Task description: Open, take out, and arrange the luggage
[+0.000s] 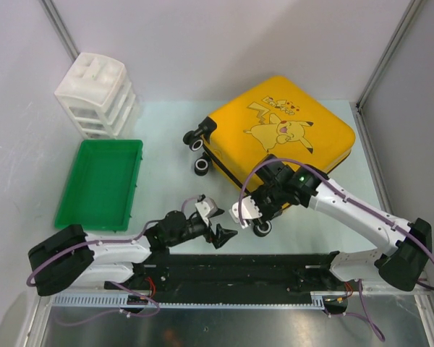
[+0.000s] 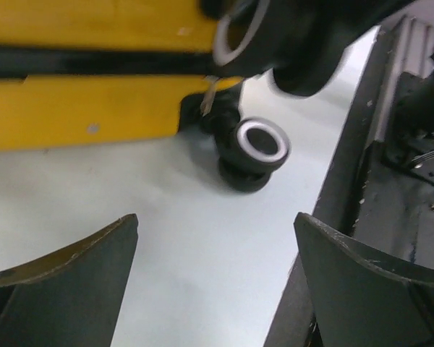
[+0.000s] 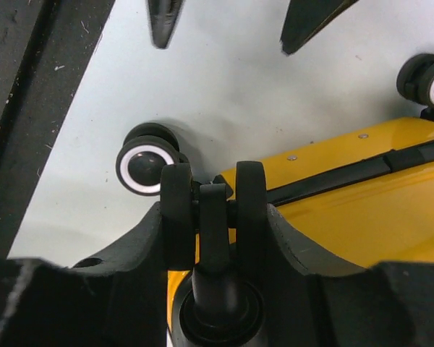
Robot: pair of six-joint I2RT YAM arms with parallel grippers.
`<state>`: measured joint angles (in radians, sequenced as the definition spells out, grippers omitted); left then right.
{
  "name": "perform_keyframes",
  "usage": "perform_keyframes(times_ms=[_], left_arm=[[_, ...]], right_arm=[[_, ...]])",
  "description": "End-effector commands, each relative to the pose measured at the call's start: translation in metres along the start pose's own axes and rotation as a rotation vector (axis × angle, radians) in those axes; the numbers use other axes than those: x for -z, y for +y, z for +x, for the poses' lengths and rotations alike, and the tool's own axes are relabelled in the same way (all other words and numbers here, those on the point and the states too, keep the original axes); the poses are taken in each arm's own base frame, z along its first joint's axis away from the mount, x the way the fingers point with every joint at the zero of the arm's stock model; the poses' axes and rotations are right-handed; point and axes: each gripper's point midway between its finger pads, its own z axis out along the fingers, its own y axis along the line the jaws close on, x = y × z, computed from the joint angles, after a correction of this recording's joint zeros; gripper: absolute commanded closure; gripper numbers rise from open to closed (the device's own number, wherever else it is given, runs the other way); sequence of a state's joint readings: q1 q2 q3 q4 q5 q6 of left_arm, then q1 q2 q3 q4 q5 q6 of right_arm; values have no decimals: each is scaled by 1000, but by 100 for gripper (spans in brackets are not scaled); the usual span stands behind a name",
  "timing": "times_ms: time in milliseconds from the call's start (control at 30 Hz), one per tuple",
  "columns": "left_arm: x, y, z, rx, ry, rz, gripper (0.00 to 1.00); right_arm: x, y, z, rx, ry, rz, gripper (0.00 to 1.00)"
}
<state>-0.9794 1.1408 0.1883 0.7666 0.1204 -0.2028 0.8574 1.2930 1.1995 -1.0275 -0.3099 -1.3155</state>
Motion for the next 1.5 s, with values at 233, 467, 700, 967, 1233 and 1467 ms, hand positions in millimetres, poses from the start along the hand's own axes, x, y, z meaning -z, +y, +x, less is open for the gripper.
perform_keyframes(times_ms=[233,467,700,967,1233,1467], left_arm=[[-39,-50,-49,-268,-279,76,21],[-75,-42,-61,-287,-325,6,38],[-102,-28,-65,-273,-355,-95,42],[-107,-4,-59,-244,-358,-223,52],[-103,-10,-74,-223,-406,-206,55],[-102,-17,-78,-195,-419,-177,58]], right_arm=[[28,-41,-6,-55,-82,219,100],[35,-46,-4,-66,-91,252,100],[42,-50,3,-70,-86,276,100],[43,-44,3,-89,-98,261,100],[40,-43,7,-95,-92,246,100],[38,-40,9,-104,-84,231,100]])
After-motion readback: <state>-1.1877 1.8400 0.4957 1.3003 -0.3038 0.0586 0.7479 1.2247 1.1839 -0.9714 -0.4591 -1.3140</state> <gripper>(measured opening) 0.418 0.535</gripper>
